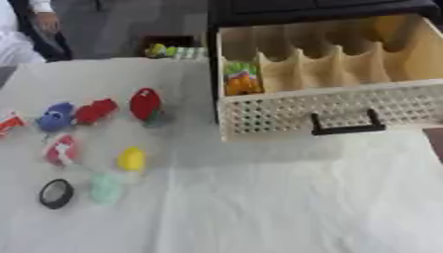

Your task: Pick up objects from table and place into drawer.

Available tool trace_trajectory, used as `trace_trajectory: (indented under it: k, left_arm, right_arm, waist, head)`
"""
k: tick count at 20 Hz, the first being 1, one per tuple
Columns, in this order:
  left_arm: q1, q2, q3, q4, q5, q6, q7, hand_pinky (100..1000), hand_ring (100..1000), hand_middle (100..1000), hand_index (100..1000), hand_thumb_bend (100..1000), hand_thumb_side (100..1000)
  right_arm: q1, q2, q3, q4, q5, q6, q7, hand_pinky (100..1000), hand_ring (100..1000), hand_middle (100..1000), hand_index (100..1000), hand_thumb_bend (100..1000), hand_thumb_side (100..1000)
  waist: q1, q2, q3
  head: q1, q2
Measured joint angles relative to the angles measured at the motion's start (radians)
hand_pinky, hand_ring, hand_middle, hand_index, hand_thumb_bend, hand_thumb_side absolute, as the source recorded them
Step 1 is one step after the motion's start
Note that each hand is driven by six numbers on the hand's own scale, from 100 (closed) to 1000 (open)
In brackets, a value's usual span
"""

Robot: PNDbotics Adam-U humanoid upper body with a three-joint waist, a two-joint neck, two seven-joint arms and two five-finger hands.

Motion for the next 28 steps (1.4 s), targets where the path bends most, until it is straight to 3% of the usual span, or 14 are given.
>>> trace_trajectory:
  k: [3,4,8,10,12,19,21,28]
  left_arm:
    - [-0.019,0.075,0.006,0.000,-0.046,0.026,0.017,484,600,655,805,100,728]
    - [-0.026,0.111,0.007,0.000,-0.067,0.045,0.025,483,601,653,805,100,703]
    - [-0.064,0.227,-0.002,0.000,-0.143,0.143,0.037,487,610,665,803,100,734]
    - [-0.079,0.266,-0.013,0.000,-0.174,0.190,0.023,488,615,672,810,100,734]
    - [-0.092,0.303,-0.024,0.000,-0.200,0.229,-0.004,497,624,683,824,100,717]
    - [-0.137,0.439,-0.059,0.009,-0.276,0.323,-0.159,525,660,715,910,100,724]
    - [-0.154,0.469,-0.072,0.037,-0.280,0.326,-0.212,536,673,724,961,100,724]
    - [-0.206,0.524,-0.107,0.141,-0.322,0.289,-0.368,572,719,759,986,100,739]
  right_arm:
    - [0.009,0.004,0.001,0.000,-0.045,-0.045,-0.061,470,253,264,580,125,863]
    - [0.012,0.004,0.012,0.000,-0.061,-0.065,-0.125,496,272,285,589,122,870]
    - [0.020,0.002,0.143,0.000,-0.048,-0.164,-0.532,526,300,310,594,124,865]
    - [0.020,0.002,0.195,0.000,-0.011,-0.199,-0.666,524,302,311,594,125,866]
    - [0.020,0.003,0.225,0.000,0.022,-0.220,-0.736,520,303,312,592,123,865]
    - [0.020,0.010,0.253,0.000,0.073,-0.254,-0.801,520,308,317,591,123,870]
    - [0.020,0.013,0.253,0.000,0.078,-0.260,-0.803,519,310,318,591,122,872]
    - [0.025,0.028,0.253,0.000,0.082,-0.273,-0.804,520,311,318,591,121,873]
  waist:
    - [0.005,0.000,0.000]
    - [0.005,0.000,0.000]
    - [0.005,0.006,0.008]
    - [0.005,0.008,0.006]
    - [0.006,0.009,0.003]
    - [0.017,0.009,-0.018]
    - [0.018,0.008,-0.025]
    - [0.033,0.005,-0.055]
  head:
    - [-0.007,0.000]
    - [-0.008,0.000]
    - [-0.017,-0.001]
    - [-0.020,-0.002]
    - [-0.020,-0.002]
    - [-0.016,-0.001]
    - [-0.012,0.001]
    - [0.015,0.018]
